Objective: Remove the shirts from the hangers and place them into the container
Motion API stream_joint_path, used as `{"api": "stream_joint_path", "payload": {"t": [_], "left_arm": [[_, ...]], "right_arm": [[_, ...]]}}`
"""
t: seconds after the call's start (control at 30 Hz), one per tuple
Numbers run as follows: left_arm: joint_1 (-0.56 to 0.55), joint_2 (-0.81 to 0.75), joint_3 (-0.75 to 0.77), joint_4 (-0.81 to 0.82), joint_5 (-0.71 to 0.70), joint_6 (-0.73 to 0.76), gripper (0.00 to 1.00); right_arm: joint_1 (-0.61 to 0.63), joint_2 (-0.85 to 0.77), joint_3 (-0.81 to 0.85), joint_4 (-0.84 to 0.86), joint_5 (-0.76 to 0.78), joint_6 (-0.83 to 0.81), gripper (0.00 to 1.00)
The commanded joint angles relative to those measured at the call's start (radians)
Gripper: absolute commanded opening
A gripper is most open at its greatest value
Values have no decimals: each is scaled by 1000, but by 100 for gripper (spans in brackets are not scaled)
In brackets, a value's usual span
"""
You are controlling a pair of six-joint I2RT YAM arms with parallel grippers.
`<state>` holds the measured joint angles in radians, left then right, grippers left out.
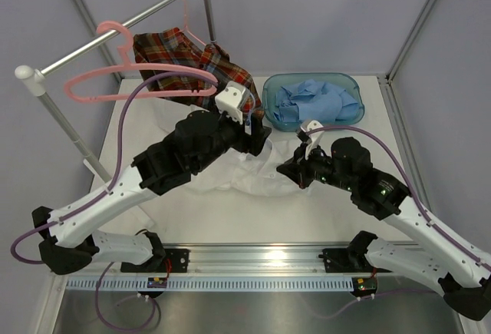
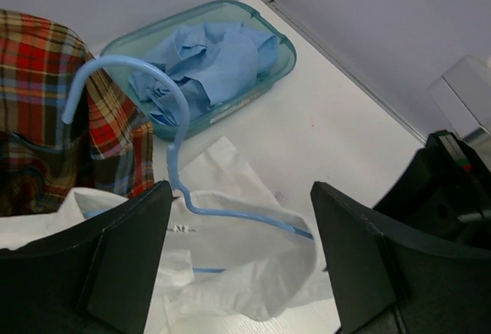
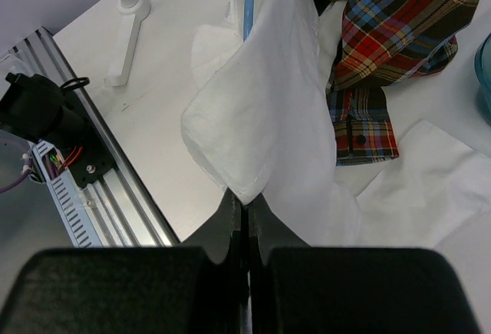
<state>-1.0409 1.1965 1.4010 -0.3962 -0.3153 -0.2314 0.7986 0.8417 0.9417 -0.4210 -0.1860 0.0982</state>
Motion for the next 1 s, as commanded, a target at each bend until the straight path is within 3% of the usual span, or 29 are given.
{"api": "stream_joint_path", "payload": {"t": [0.0, 0.27, 0.97], "left_arm": [[-4, 2, 35, 132, -105, 46, 76], [-2, 21, 4, 172, -160, 72, 65], [-4, 78, -22, 206, -151, 63, 42]], "right_arm": [[11, -42, -1, 14, -20, 11, 0], [11, -61, -4, 16, -21, 15, 0], [11, -99, 2, 11, -23, 17, 0]]}}
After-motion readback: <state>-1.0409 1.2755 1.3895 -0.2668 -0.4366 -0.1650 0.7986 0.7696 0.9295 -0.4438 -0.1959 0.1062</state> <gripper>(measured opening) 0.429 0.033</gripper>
